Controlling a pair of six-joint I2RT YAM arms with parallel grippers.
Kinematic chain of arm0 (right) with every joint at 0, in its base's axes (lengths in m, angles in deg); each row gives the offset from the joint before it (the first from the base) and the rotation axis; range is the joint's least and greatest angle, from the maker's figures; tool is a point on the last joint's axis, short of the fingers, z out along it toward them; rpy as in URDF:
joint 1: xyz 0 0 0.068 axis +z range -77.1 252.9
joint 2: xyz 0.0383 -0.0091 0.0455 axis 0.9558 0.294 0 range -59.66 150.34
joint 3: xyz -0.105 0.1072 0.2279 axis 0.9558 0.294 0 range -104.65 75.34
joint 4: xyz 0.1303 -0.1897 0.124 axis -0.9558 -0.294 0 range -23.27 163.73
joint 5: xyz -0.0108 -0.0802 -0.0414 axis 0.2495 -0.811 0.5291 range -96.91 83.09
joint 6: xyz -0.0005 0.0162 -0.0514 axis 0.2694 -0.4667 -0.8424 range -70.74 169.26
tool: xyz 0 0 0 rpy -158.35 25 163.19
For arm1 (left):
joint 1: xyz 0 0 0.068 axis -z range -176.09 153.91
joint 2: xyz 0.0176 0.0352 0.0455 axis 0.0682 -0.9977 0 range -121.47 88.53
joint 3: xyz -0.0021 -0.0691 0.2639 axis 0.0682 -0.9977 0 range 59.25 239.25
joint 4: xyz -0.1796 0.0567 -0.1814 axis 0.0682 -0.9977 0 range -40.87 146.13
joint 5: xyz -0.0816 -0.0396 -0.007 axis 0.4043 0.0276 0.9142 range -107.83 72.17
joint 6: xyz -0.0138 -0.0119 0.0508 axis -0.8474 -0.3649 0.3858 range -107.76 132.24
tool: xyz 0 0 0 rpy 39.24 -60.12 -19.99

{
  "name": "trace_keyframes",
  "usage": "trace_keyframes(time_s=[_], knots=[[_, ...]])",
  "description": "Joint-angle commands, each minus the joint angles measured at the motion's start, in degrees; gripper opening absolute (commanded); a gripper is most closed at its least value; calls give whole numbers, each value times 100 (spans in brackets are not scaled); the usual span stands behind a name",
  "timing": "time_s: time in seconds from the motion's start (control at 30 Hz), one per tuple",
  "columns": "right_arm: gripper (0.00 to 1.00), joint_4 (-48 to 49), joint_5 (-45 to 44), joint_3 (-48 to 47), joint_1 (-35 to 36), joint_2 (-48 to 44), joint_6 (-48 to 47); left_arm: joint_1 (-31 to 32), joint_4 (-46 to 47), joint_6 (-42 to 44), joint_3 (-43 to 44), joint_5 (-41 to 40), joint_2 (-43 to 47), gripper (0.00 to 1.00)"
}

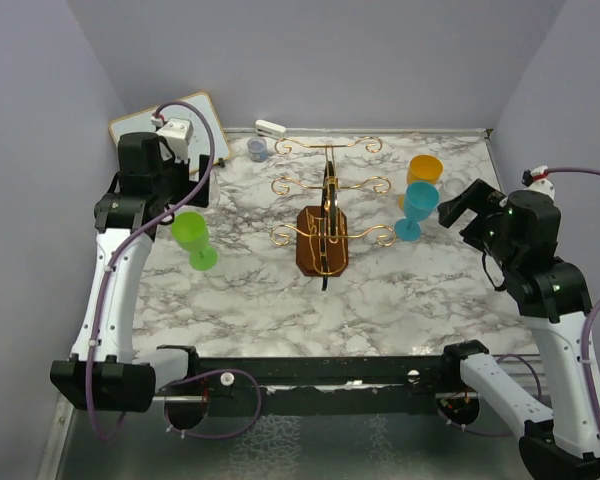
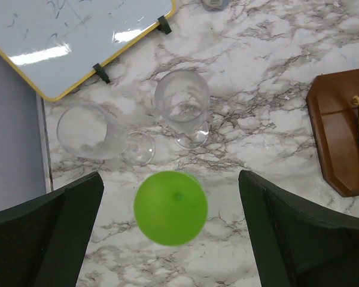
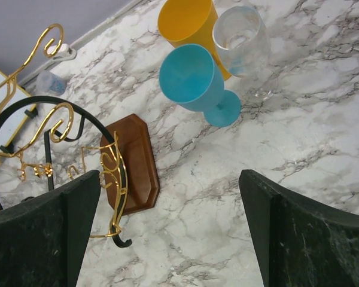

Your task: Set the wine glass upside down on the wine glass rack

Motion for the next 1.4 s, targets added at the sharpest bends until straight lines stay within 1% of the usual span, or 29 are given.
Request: trace_keyframes(time_s=[0.0, 0.1, 0.17, 0.27, 0.33, 0.4, 0.47, 0.57, 0.63, 0.7, 0.87, 1.07, 1.37], knots=[[99, -72, -11, -214, -36, 53, -229, 42, -537, 749, 767, 999, -371, 99], [99, 249, 264, -393, -40, 251, -636, 44, -877, 1174, 1134, 1259, -647, 99], [99, 530, 331, -438, -40, 300, -870, 42, -1114, 1160, 1472, 1325, -998, 99], [99, 1071, 431, -390, -36, 282, -1130, 42, -1692, 1048, 2200, 1682, -1674, 94], [99, 1330, 509, -418, -35, 311, -1210, 42, -1786, 1028, 2459, 1779, -1969, 91], [99, 1435, 598, -540, -35, 430, -1220, 42, -1693, 1041, 2574, 1596, -2215, 88], [99, 1404, 747, -723, -36, 602, -1220, 42, -1633, 1061, 2716, 1395, -2507, 82], [99, 1473, 1032, -799, -36, 735, -1271, 42, -1531, 948, 2915, 1132, -2913, 69], [99, 1585, 1106, -729, -35, 754, -1238, 42, -1523, 894, 3086, 977, -3232, 65], [99, 1685, 1109, -541, -36, 708, -1122, 42, -1454, 902, 3222, 841, -3443, 59], [99, 1802, 1150, -179, -38, 556, -885, 33, -1407, 966, 3365, 767, -3574, 58], [99, 1736, 1159, -177, -36, 618, -903, 0, -1218, 955, 3167, 633, -3529, 58], [99, 1727, 1147, -229, -40, 693, -944, -400, -1249, 842, 2978, 1261, -3423, 57]])
